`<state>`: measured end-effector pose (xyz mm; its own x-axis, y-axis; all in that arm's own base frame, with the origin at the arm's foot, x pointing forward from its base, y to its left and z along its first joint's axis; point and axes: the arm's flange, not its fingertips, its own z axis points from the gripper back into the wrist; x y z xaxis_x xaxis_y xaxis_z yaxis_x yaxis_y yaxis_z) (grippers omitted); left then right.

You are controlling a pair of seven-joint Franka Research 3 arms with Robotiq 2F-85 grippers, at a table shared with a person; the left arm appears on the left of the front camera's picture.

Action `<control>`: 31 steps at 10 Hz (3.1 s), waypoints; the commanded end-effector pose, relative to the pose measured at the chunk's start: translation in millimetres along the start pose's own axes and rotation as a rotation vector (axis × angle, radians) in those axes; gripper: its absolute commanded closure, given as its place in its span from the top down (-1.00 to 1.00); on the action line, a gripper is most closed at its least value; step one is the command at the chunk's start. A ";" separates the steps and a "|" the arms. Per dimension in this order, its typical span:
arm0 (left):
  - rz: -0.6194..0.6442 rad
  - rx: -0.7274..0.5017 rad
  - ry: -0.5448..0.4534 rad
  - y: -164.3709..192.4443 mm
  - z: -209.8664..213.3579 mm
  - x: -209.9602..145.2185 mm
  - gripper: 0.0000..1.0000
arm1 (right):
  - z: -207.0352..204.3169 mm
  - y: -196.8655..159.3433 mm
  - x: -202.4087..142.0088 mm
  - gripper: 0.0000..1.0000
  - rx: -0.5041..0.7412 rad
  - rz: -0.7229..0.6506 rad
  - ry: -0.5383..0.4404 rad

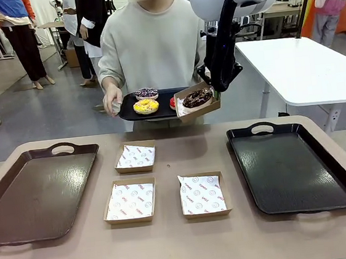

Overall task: Individually package the donuts and arrange them on the tray.
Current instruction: Place the picked Paper togo box on the Handle tray while simultaneously picking up another Paper togo box from the table with the other hand.

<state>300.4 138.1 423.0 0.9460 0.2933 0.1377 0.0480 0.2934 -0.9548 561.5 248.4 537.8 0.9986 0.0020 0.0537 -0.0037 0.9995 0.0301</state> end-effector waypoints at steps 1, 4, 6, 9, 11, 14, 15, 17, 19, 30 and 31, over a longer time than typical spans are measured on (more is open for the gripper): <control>-0.005 -0.011 -0.011 -1.3 -0.1 1.4 1.00 | -1.2 -2.3 -2.3 -1.00 -0.005 -0.003 0.003; -0.030 0.212 0.033 -26.9 -14.4 32.1 1.00 | 6.9 -38.6 -3.0 -0.97 -0.001 -0.024 0.057; -0.072 0.388 0.168 -78.0 -33.3 73.1 1.00 | 16.8 -105.7 -15.4 -0.97 0.006 -0.075 0.080; -0.117 0.575 0.223 -153.0 -76.2 106.0 1.00 | 4.3 -200.5 -42.5 -0.97 0.030 -0.090 0.077; -0.155 0.712 0.231 -181.8 -129.8 116.1 1.00 | -14.6 -246.8 -40.4 -0.97 -0.007 -0.049 0.056; -0.192 0.916 0.197 -183.7 -220.1 121.5 1.00 | -39.3 -271.7 -19.6 -0.97 -0.014 -0.050 0.030; -0.222 0.983 0.164 -179.1 -245.7 125.6 1.00 | -49.3 -273.5 -13.9 -0.97 -0.003 -0.058 0.039; -0.239 1.055 0.150 -169.5 -293.6 130.1 1.00 | -68.5 -277.2 -12.2 -0.97 0.003 -0.073 0.061; -0.292 1.124 0.152 -156.9 -343.3 121.6 1.00 | -54.7 -273.1 -15.6 -0.97 -0.013 -0.063 0.054; -0.376 1.172 0.240 -33.6 -429.3 113.1 1.00 | -54.7 -273.1 -15.6 -0.97 -0.013 -0.063 0.054; -0.326 1.194 0.247 -31.9 -429.6 108.9 1.00 | -54.7 -273.1 -15.6 -0.97 -0.013 -0.063 0.054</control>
<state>541.2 -228.9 354.5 0.9838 -0.0941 0.1525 0.1010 0.9942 -0.0378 551.2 -22.6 473.0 0.9982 -0.0600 0.0003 0.0600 0.9980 0.0204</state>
